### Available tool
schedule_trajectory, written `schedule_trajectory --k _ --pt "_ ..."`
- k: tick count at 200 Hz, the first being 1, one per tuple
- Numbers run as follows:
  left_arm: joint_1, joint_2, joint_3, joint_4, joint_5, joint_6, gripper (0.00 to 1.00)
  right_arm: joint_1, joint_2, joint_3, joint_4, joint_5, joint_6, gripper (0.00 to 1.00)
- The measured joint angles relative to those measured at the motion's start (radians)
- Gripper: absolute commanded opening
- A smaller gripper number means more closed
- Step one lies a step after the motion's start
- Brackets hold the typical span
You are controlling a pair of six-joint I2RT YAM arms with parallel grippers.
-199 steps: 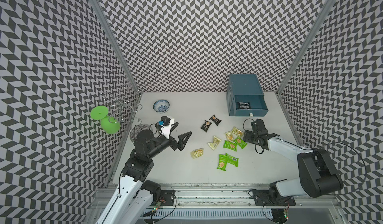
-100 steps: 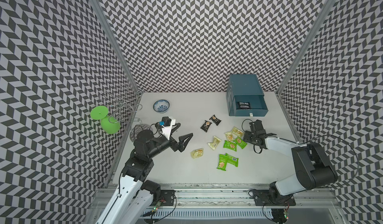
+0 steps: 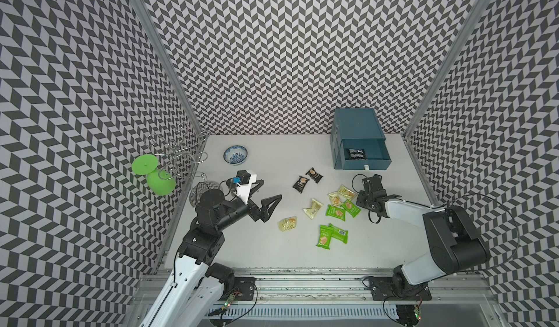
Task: Place the cookies into the drawer by color
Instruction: Pick up the cookie at the center of the board, then place the cookie in the drawer.
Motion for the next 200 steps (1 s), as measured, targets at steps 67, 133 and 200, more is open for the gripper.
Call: schedule_trajectory --k 67,133,200 --pt "0.000 -0.001 0.000 0.000 -0.008 0.001 0.99 0.002 -0.167 -0.019 -0.081 0.029 0.011 0.38" --pt "0.000 -0.001 0.000 0.000 -0.008 0.003 1.00 0.002 -0.428 0.081 -0.242 0.029 0.002 0.38" --pt "0.000 -0.001 0.000 0.000 -0.008 0.003 1.00 0.002 -0.515 0.335 -0.320 0.000 -0.014 0.38"
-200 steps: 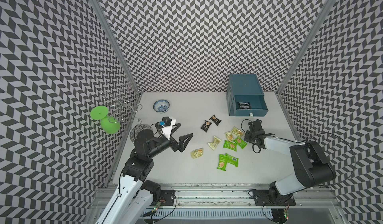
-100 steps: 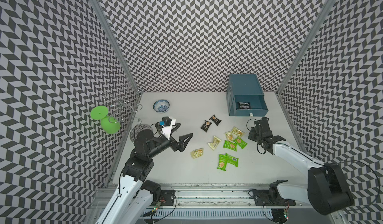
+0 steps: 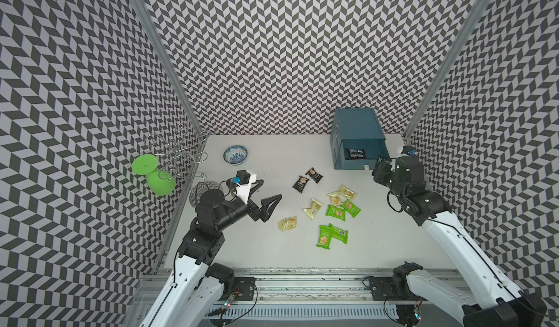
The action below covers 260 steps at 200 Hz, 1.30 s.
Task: Place the cookies into the drawer by color
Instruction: Place the cookie in the drawer.
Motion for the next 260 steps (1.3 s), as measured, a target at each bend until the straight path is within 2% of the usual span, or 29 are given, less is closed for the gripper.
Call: schedule_trajectory --k 41,102,147,199,260 --pt "0.000 -0.002 0.000 0.000 0.000 0.000 0.99 0.000 0.118 0.182 0.006 -0.022 -0.024 0.39" --pt "0.000 -0.007 0.000 0.000 -0.003 0.000 1.00 0.000 0.344 0.338 0.020 -0.042 -0.059 0.41" --pt "0.000 -0.011 0.000 0.000 -0.003 0.000 1.00 -0.007 0.480 0.380 0.027 -0.052 -0.078 0.42" --pt "0.000 -0.013 0.000 0.000 -0.003 0.000 1.00 -0.029 0.566 0.381 0.027 -0.058 -0.097 0.45" --pt "0.000 -0.013 0.000 0.000 -0.003 0.001 1.00 -0.038 0.593 0.391 0.032 -0.051 -0.118 0.58"
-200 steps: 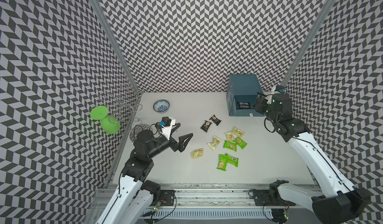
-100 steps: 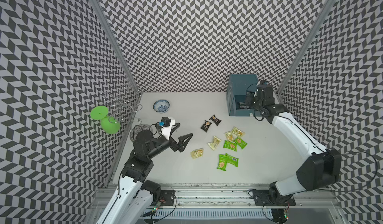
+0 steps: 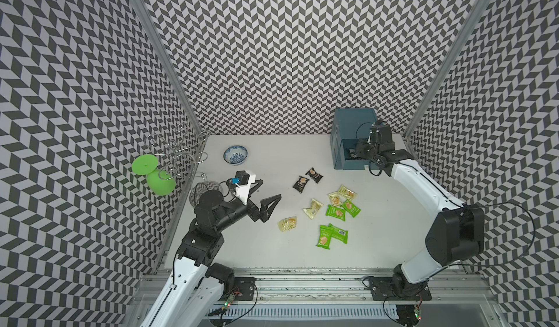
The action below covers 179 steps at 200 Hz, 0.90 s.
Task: Place the cookies into the drawer by color
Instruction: Place the cookie in the drawer, then pick up the cookie at the center of the board.
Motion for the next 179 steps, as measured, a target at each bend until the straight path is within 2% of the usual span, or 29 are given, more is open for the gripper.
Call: schedule_trajectory --k 56,81,108,137,179 --pt "0.000 0.016 0.000 0.000 0.000 0.000 1.00 -0.005 -0.006 0.010 -0.014 -0.008 -0.005 0.61" --pt "0.000 0.052 0.000 0.004 -0.002 0.000 0.99 -0.005 -0.077 0.013 -0.036 -0.036 -0.011 0.65" --pt "0.000 0.149 0.000 0.014 -0.006 -0.010 1.00 -0.005 -0.257 -0.004 -0.020 -0.098 -0.030 0.68" --pt "-0.008 0.294 0.027 0.004 -0.043 -0.047 1.00 -0.006 -0.502 -0.099 0.029 -0.203 -0.043 0.68" --pt "-0.117 0.549 0.231 -0.005 -0.165 -0.064 0.99 -0.006 -0.786 -0.382 0.084 -0.423 0.004 0.68"
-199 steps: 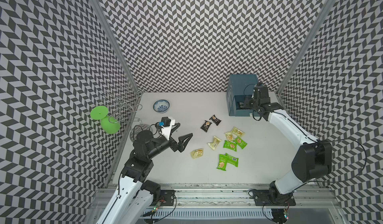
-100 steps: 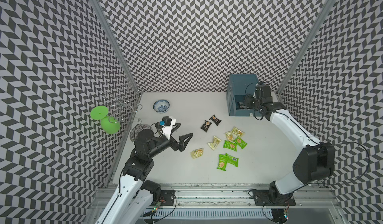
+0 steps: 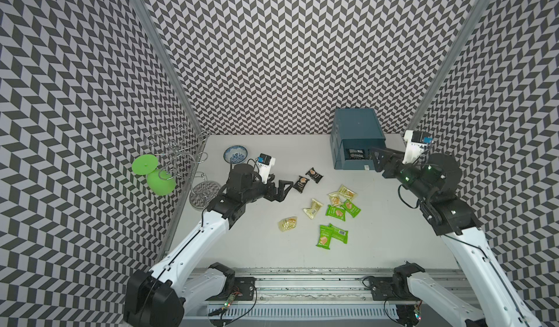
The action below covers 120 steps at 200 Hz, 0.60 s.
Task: Place the cookies into the drawer by color
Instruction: Pick up the cookie at the center of the board.
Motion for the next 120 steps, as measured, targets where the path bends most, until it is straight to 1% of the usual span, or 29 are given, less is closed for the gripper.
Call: schedule_trajectory --k 19,34,73,93,120 --pt "-0.046 0.153 0.130 -0.012 -0.061 0.015 1.00 0.000 -0.115 -0.146 0.002 -0.094 0.037 0.71" --pt "-0.072 0.291 0.243 -0.040 -0.107 0.034 1.00 0.000 -0.192 -0.215 -0.006 -0.145 0.054 0.73" --pt "-0.126 0.634 0.481 -0.111 -0.247 0.110 1.00 0.000 -0.343 -0.289 0.004 -0.236 0.100 0.73" --pt "-0.143 0.779 0.579 -0.145 -0.277 0.146 1.00 0.000 -0.387 -0.334 0.021 -0.285 0.129 0.74" --pt "-0.151 0.944 0.715 -0.216 -0.301 0.177 1.00 0.000 -0.418 -0.380 0.004 -0.315 0.143 0.76"
